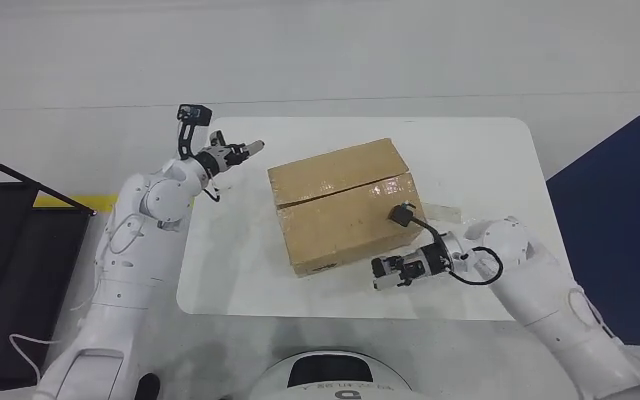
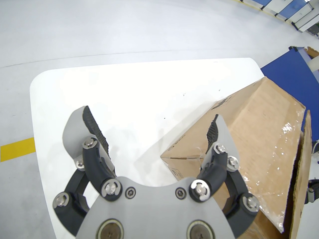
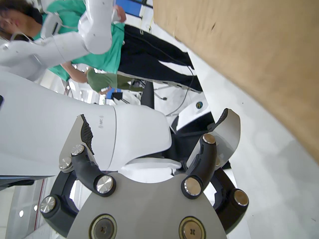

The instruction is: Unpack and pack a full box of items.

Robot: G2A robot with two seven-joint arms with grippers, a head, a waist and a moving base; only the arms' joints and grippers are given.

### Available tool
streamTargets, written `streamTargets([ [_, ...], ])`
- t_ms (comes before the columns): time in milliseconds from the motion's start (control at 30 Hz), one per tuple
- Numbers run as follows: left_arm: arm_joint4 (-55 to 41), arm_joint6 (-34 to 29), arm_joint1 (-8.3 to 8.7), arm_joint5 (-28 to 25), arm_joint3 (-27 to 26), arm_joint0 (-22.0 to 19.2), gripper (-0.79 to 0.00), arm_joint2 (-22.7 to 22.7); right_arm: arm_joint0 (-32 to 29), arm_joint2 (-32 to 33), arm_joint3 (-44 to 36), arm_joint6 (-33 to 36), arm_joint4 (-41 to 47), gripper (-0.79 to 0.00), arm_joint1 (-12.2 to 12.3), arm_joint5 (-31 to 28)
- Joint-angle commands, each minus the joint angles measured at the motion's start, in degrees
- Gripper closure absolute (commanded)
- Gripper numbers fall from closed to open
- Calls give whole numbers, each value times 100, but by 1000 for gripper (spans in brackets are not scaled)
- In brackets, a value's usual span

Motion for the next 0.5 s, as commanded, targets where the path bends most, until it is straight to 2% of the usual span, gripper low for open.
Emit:
streamTargets([
  [0,-6,9,3,13,13,7,-785,7,-23,-178,-172,-87,-68,-785,-24,-70],
  [167,4,31,4,35,26,-2,-785,58,91,-410,-252,-609,118,-785,-123,-567],
  [267,-20,34,3,46,29,-19,-785,79,199,-502,-195,-1088,-224,-785,-189,-761],
  [467,-79,133,15,58,46,48,-785,45,384,-765,-109,-1718,-1057,-785,-301,-636],
])
